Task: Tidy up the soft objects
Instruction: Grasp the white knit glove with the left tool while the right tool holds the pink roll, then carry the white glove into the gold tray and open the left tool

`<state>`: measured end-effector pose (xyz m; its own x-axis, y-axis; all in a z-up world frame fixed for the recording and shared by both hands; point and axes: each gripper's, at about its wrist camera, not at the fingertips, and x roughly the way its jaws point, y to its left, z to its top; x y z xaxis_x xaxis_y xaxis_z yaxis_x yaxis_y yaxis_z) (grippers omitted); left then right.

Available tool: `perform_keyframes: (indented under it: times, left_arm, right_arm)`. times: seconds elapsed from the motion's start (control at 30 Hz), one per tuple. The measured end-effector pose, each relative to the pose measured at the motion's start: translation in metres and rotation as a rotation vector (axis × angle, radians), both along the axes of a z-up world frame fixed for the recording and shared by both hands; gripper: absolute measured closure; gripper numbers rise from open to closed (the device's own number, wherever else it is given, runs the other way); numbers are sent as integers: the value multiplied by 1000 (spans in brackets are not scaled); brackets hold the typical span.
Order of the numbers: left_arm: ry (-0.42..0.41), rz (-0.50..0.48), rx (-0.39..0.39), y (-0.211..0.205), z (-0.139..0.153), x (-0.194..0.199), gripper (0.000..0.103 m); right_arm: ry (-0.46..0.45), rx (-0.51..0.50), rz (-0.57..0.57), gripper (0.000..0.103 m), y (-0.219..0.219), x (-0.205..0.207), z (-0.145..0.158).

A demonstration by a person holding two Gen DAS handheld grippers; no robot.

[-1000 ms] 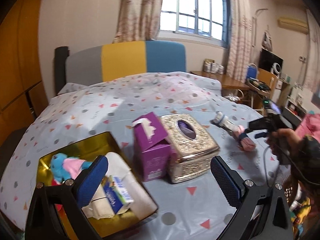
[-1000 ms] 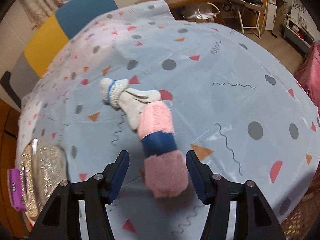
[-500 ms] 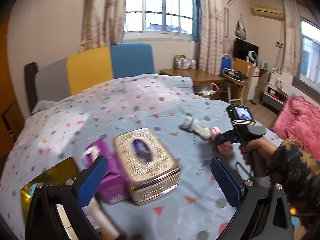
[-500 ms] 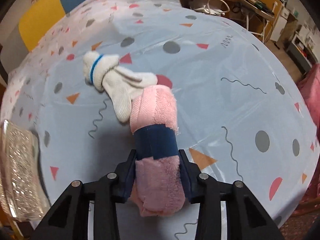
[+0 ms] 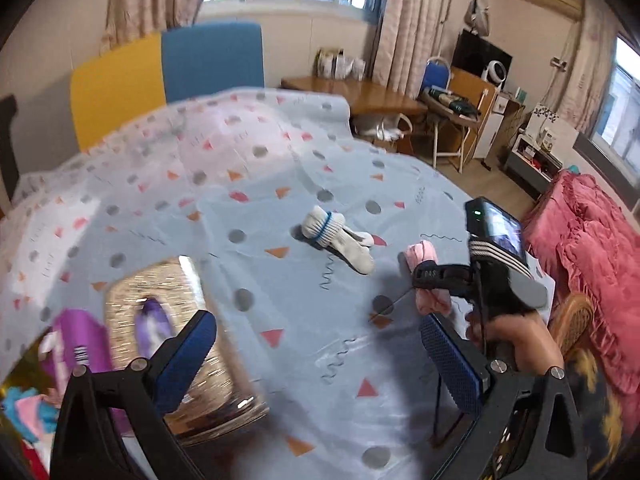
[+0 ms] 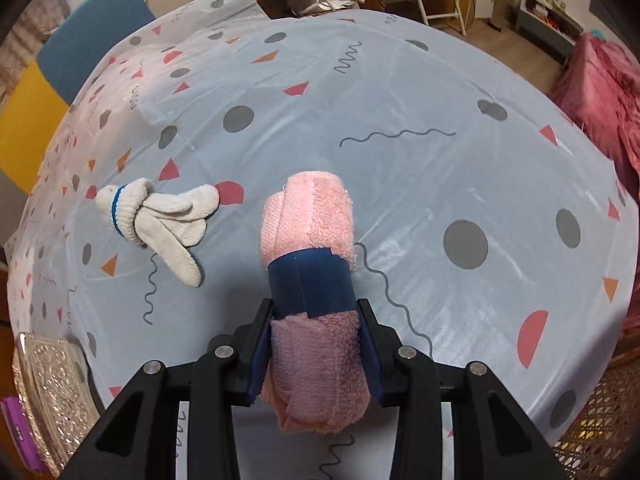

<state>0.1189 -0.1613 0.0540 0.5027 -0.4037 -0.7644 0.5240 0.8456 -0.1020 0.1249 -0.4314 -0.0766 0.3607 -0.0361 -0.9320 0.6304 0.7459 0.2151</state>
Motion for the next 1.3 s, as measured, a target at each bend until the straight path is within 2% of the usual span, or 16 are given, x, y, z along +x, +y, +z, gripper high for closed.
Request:
perform_keyframes:
  times: [0.2,0.3,0.43,0.63,0.7,0.93,0.97,1.03,1.1,1.13,1.2,1.3]
  left_arm:
    - [156,50,9,-41,-39,51,0]
    - [208,89,2,-61,-57,76,3]
    - [239,136,-1,-86,-76,104,3]
    - [251,198,44,-120,-111,145,3]
    - [279,227,54,-126,-125,159,4]
    - [402,313,-45,-128,-156,193,22]
    - [395,317,-41,-129,-157,193,22]
    - [356,310,-23,-134,-155,192,31]
    - [322,289,29,-136,-154,187,48]
    - [317,269,32,-135,-153,185,51]
    - [296,209,72,-130,-151,176,64]
    - [254,177,110,-117,-147,159,66]
  right_arm:
    - [-6,55,-34,62,-4,-1,-6]
    - [-12,69,-37,62,-4,-2,-6]
    - [-16,89,-31,62,-2,-2,-6]
    - [-22,110,-21,61,-2,2,-8]
    - [-25,117,-20,61,-1,3,-8]
    - [-23,109,-6,61,2,8,-9]
    - [-23,105,0,61,3,9,-9]
    - [-21,100,6,61,4,11,-9]
    - [-20,92,14,61,5,13,-9]
    - [-18,89,17,61,5,14,-9]
    - [-17,82,28,61,7,16,-9]
    - [-15,77,51,61,10,19,-10]
